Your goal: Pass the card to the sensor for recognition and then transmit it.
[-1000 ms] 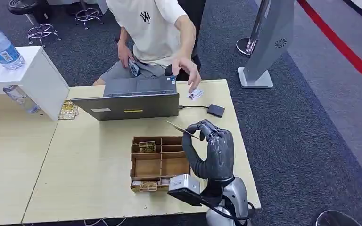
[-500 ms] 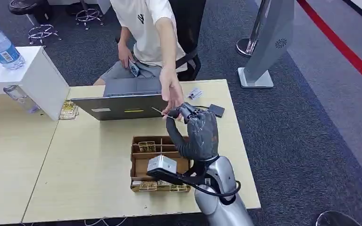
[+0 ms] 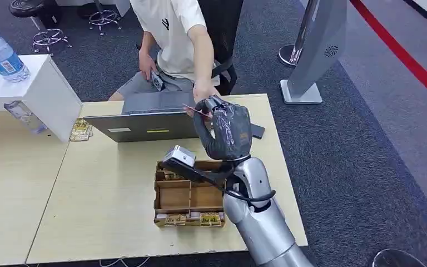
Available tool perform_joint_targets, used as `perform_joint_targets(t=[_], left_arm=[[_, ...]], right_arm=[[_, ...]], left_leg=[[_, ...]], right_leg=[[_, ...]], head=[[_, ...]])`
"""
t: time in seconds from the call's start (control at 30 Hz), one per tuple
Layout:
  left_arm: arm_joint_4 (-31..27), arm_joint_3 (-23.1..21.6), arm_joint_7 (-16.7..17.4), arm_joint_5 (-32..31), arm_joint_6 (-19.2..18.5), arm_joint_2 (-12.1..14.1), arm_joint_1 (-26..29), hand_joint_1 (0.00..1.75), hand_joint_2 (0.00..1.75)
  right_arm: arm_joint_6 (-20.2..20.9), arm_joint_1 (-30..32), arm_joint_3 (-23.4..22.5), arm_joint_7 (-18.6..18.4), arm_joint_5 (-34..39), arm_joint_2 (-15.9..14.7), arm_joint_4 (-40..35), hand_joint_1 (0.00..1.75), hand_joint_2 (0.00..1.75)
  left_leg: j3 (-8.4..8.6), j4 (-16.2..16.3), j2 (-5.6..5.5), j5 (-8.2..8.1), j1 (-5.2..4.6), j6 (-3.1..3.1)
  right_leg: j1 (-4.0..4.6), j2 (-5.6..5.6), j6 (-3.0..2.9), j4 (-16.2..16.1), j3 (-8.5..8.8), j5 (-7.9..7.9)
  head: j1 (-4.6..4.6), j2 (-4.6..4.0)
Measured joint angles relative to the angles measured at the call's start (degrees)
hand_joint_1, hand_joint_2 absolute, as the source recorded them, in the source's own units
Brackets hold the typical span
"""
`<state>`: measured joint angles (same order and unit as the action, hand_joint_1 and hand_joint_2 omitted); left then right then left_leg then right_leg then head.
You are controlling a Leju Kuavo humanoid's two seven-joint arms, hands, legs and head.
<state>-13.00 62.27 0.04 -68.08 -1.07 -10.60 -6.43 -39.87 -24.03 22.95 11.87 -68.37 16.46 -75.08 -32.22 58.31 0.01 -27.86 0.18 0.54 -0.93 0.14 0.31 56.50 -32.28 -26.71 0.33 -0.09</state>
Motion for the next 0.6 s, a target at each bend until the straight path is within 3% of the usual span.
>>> perform_joint_targets(t=[0.2,0.23,0.27,0.3,0.33,0.6], left_arm=[[0.00,-0.17,0.64,-0.11,-0.13,-0.11,-0.25,0.00,0.00],[0.00,-0.22,0.66,-0.16,-0.13,-0.13,-0.27,0.00,0.00],[0.00,-0.39,0.77,-0.33,-0.20,-0.15,-0.33,0.00,0.00],[0.00,-0.63,0.85,-0.37,-0.29,-0.15,-0.39,0.00,0.00],[0.00,-0.76,0.90,-0.37,-0.31,-0.17,-0.45,0.00,0.00],[0.00,-2.65,-0.44,-3.00,0.55,-2.08,-0.70,0.00,0.00]], right_arm=[[0.00,-3.30,-1.90,-1.08,-3.06,-1.01,3.39,1.75,1.75],[0.00,-3.72,-2.41,-1.10,-4.05,-1.07,3.79,0.19,1.75],[0.00,-4.20,-3.12,-1.34,-5.31,-1.16,4.33,0.00,1.75],[0.00,-4.65,-3.79,-1.60,-6.59,-1.25,4.92,0.00,1.75],[0.00,-4.96,-4.33,-1.67,-7.09,-1.33,5.42,0.00,0.00],[-0.04,-3.11,-6.93,-2.48,-7.59,-2.06,6.01,0.00,0.00]], left_leg=[[-0.01,0.01,-0.01,-0.01,0.00,0.00],[-0.01,0.01,-0.01,-0.01,0.00,0.00],[-0.01,0.01,-0.01,-0.01,0.00,0.00],[-0.02,0.01,-0.01,-0.01,0.01,0.00],[-0.02,0.01,-0.01,-0.01,0.01,0.00],[-0.02,0.01,-0.06,-0.01,-0.02,0.01]], right_leg=[[0.01,0.01,-0.01,0.00,-0.02,-0.01],[0.01,0.01,-0.01,0.00,-0.03,-0.01],[0.01,0.01,-0.01,0.00,-0.03,-0.01],[0.01,0.01,-0.01,0.00,-0.04,-0.02],[0.01,0.01,-0.01,0.00,-0.04,-0.02],[-0.01,-0.04,0.00,-0.03,-0.02,-0.02]], head=[[0.00,0.00],[0.00,0.00],[0.00,0.00],[0.00,0.00],[0.00,0.00],[0.00,0.00]])
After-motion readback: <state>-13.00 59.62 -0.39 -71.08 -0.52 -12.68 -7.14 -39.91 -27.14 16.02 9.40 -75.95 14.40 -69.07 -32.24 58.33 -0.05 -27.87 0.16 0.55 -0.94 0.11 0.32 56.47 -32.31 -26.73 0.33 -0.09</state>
